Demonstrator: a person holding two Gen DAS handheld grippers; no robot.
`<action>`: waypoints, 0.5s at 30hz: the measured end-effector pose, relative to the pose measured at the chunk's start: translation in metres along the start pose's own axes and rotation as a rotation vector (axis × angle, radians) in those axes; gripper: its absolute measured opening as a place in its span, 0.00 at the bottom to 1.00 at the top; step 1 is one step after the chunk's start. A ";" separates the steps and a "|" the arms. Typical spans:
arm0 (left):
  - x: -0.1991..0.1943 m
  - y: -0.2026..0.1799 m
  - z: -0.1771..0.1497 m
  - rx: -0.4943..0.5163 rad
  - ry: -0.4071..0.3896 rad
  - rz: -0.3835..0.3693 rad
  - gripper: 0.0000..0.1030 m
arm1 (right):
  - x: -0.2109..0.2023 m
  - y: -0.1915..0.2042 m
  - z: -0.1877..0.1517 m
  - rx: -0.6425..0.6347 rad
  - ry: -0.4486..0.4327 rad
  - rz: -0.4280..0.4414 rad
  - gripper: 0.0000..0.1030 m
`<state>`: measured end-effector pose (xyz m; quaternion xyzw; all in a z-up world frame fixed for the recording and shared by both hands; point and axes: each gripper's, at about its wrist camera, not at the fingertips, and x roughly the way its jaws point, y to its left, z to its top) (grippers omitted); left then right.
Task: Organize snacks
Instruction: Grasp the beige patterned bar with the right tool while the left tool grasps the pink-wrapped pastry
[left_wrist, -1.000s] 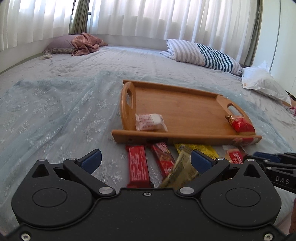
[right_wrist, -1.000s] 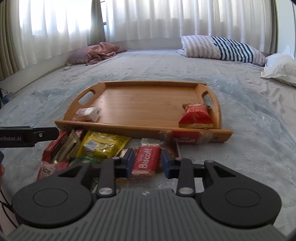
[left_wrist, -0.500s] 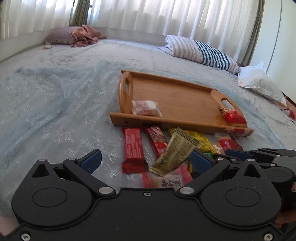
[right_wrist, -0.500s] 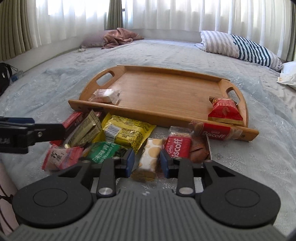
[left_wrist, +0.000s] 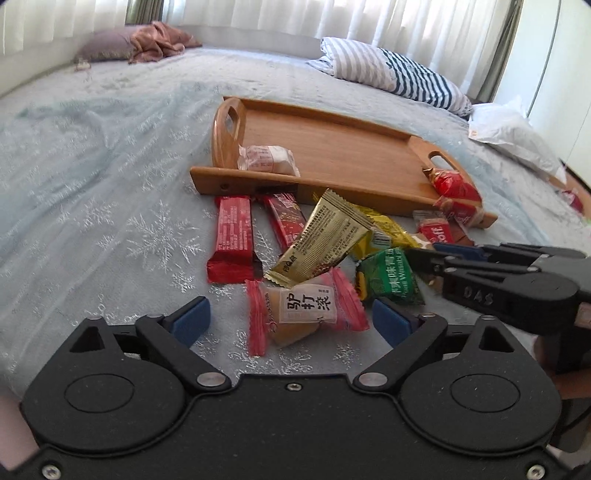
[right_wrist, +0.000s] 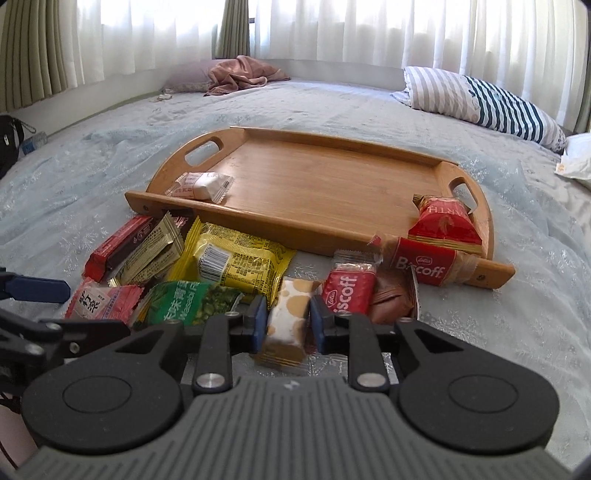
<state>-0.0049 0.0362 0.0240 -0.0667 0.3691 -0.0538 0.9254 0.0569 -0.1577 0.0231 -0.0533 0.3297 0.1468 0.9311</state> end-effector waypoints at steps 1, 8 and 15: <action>0.001 -0.001 -0.001 -0.003 -0.006 0.010 0.84 | -0.001 -0.002 0.001 0.010 0.002 0.004 0.35; 0.000 -0.003 0.001 0.007 -0.032 0.012 0.63 | -0.011 -0.005 0.000 0.045 0.013 0.036 0.26; 0.001 -0.001 0.001 0.005 -0.030 0.012 0.59 | -0.008 0.011 -0.005 -0.051 0.022 -0.021 0.44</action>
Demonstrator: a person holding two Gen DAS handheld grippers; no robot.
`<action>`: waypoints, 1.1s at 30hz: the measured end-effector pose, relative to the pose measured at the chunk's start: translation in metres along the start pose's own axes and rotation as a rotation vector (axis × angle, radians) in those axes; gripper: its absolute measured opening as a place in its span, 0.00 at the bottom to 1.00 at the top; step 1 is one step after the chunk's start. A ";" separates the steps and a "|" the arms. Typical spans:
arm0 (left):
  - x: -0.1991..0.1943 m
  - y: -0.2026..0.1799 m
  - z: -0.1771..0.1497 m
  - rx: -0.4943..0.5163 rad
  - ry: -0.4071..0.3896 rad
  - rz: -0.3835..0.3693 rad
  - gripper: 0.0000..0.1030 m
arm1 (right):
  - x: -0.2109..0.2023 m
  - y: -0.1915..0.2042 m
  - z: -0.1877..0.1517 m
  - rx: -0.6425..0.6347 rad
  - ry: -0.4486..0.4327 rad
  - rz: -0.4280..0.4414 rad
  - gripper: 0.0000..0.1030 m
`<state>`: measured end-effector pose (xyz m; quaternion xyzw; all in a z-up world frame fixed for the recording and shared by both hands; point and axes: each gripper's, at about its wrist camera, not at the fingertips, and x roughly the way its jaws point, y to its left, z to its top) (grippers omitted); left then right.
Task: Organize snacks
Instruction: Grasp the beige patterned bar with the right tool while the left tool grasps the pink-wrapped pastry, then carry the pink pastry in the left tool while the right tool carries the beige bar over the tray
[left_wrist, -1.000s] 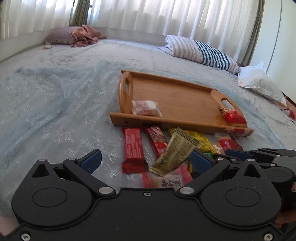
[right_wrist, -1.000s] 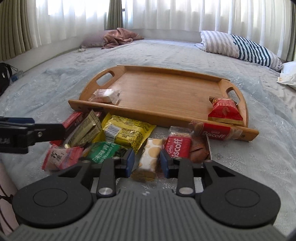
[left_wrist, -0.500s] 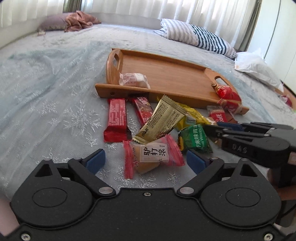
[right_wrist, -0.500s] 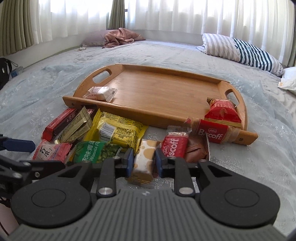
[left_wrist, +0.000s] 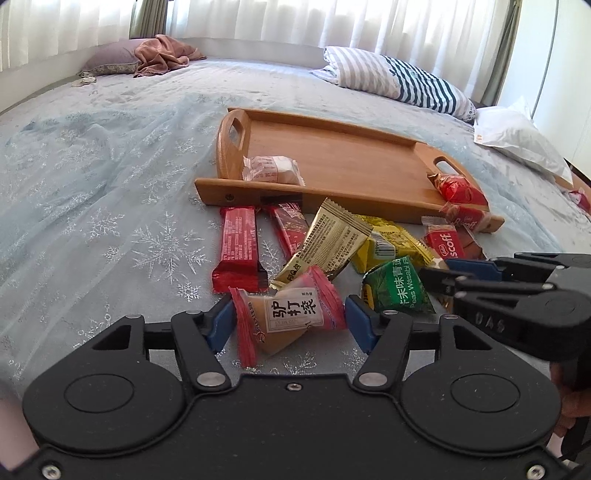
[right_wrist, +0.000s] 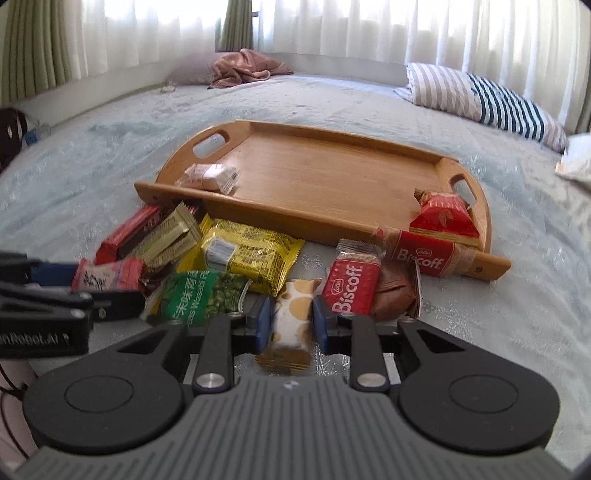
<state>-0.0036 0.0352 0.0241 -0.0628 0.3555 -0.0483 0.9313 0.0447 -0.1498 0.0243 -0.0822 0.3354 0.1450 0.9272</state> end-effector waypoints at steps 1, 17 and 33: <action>0.000 0.000 0.000 -0.001 0.001 0.001 0.59 | 0.001 0.003 -0.001 -0.019 -0.003 -0.013 0.44; -0.013 0.003 -0.005 -0.006 -0.018 -0.013 0.54 | 0.003 -0.016 -0.001 0.128 -0.021 0.054 0.25; -0.028 0.002 0.018 0.019 -0.125 -0.013 0.53 | -0.018 -0.034 0.018 0.174 -0.103 0.053 0.25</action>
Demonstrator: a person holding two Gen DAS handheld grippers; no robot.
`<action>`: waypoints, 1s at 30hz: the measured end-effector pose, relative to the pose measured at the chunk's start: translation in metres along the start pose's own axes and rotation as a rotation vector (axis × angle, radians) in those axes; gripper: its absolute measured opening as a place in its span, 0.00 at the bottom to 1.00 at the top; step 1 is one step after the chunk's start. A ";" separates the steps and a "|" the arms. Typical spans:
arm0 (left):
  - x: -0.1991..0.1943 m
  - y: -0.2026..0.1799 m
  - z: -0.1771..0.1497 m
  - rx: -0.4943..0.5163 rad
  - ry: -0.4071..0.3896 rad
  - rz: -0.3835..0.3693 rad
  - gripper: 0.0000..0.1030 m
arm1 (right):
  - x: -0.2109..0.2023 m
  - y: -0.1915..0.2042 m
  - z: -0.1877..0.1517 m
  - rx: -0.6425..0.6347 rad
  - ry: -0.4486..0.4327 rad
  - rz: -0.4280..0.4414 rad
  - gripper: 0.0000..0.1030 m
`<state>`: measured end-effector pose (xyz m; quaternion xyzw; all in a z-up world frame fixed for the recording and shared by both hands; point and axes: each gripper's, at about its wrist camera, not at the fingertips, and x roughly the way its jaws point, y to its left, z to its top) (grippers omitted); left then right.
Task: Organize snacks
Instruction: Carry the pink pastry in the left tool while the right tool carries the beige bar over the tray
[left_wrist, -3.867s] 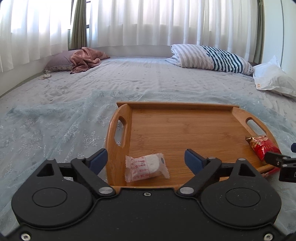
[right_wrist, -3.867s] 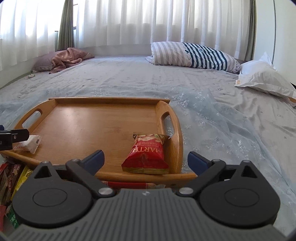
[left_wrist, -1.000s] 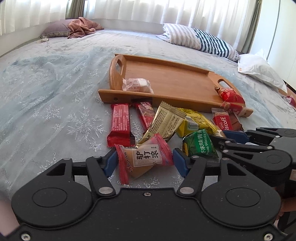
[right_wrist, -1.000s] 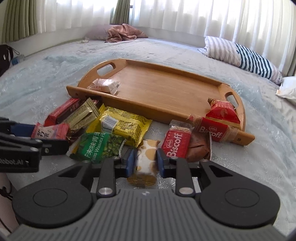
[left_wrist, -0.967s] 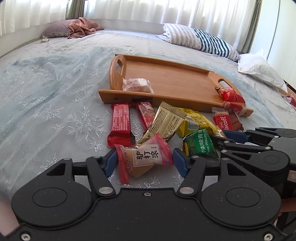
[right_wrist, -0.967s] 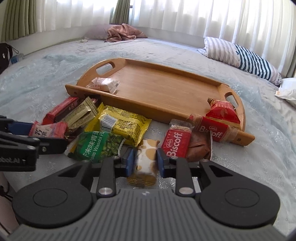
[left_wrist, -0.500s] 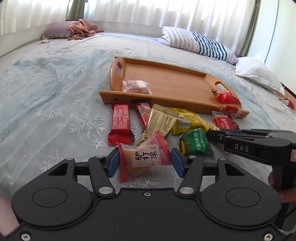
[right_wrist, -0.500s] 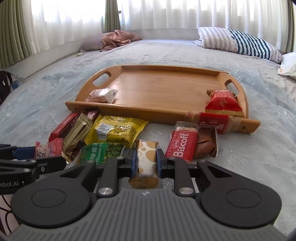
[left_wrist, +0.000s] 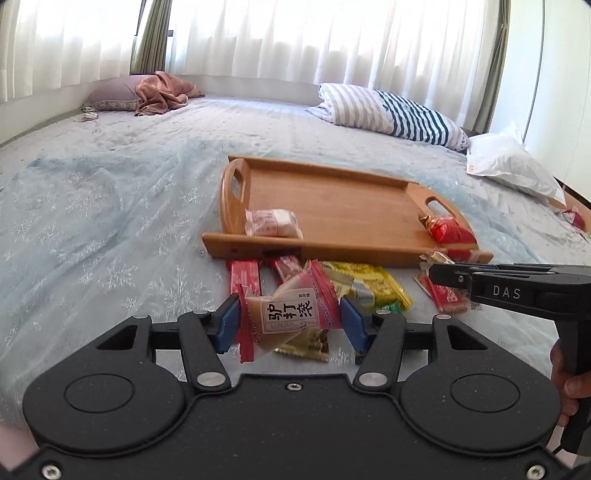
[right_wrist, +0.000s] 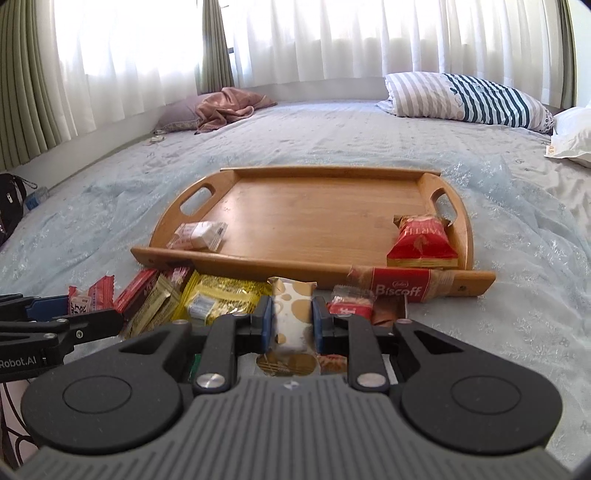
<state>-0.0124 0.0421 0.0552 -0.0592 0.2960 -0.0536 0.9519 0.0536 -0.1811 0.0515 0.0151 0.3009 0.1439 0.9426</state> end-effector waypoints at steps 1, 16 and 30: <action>0.002 0.000 0.002 0.001 -0.002 -0.003 0.53 | -0.001 0.000 0.002 0.002 -0.006 0.001 0.25; 0.030 -0.016 0.039 0.043 -0.065 -0.032 0.53 | 0.013 -0.009 0.024 0.033 -0.052 0.014 0.25; 0.069 -0.028 0.070 0.073 -0.100 -0.048 0.53 | 0.043 -0.030 0.050 0.080 -0.081 -0.043 0.25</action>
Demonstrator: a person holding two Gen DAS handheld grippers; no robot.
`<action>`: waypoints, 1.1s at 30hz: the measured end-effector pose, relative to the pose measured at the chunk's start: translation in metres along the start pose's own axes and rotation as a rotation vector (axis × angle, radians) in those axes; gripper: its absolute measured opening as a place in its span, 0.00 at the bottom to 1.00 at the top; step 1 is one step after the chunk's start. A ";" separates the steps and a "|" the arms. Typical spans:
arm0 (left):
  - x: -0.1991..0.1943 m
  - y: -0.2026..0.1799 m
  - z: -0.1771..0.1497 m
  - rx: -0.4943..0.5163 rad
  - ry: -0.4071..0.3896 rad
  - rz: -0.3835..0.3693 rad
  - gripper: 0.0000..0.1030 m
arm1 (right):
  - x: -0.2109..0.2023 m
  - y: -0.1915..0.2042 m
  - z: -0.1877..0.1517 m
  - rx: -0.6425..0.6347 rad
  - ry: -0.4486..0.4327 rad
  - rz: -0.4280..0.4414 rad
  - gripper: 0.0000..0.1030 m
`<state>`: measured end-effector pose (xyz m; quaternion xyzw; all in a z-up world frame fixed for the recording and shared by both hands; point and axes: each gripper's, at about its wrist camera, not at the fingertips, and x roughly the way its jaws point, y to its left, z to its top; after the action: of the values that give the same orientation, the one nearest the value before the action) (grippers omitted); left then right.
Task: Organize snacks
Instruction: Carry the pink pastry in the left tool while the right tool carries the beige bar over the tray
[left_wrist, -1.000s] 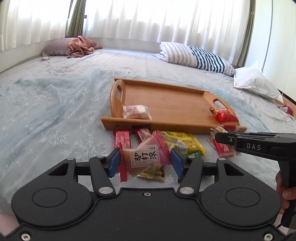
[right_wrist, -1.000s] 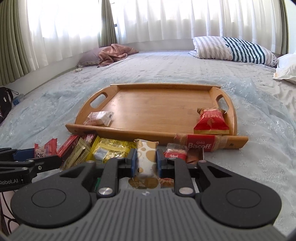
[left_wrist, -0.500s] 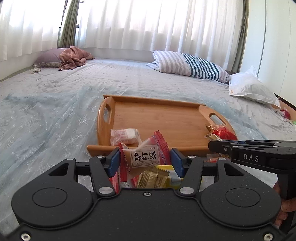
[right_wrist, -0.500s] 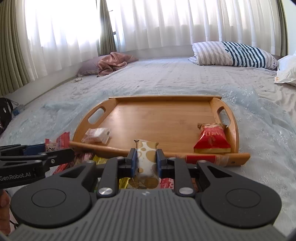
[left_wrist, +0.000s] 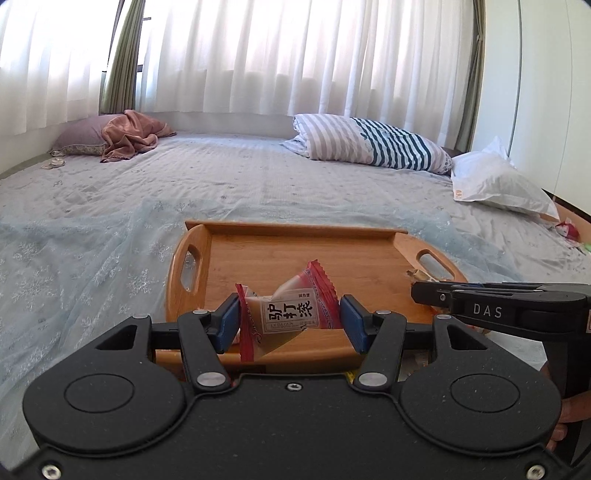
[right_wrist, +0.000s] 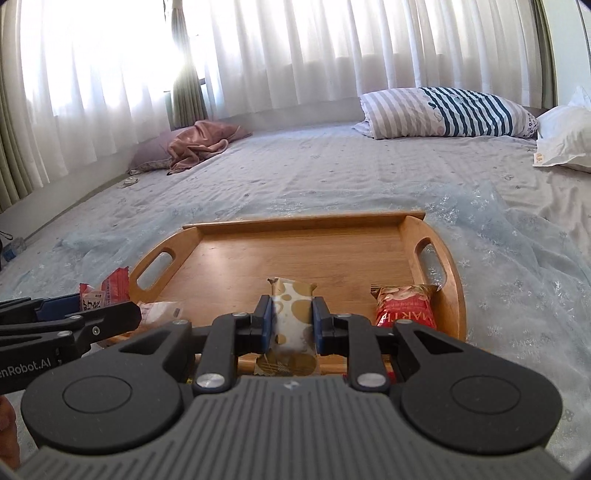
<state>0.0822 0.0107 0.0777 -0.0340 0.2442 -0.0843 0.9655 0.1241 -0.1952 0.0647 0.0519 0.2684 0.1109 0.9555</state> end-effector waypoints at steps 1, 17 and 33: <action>0.003 0.000 0.001 0.000 0.001 0.000 0.53 | 0.002 0.000 0.000 -0.003 0.002 0.002 0.25; 0.058 0.010 0.005 -0.031 0.046 0.016 0.54 | 0.027 -0.004 0.000 -0.003 0.029 -0.039 0.25; 0.095 -0.003 -0.004 0.034 0.113 0.028 0.54 | 0.043 0.001 0.000 -0.024 0.044 -0.053 0.26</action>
<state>0.1624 -0.0094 0.0302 -0.0094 0.2974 -0.0767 0.9516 0.1597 -0.1834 0.0428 0.0307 0.2890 0.0900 0.9526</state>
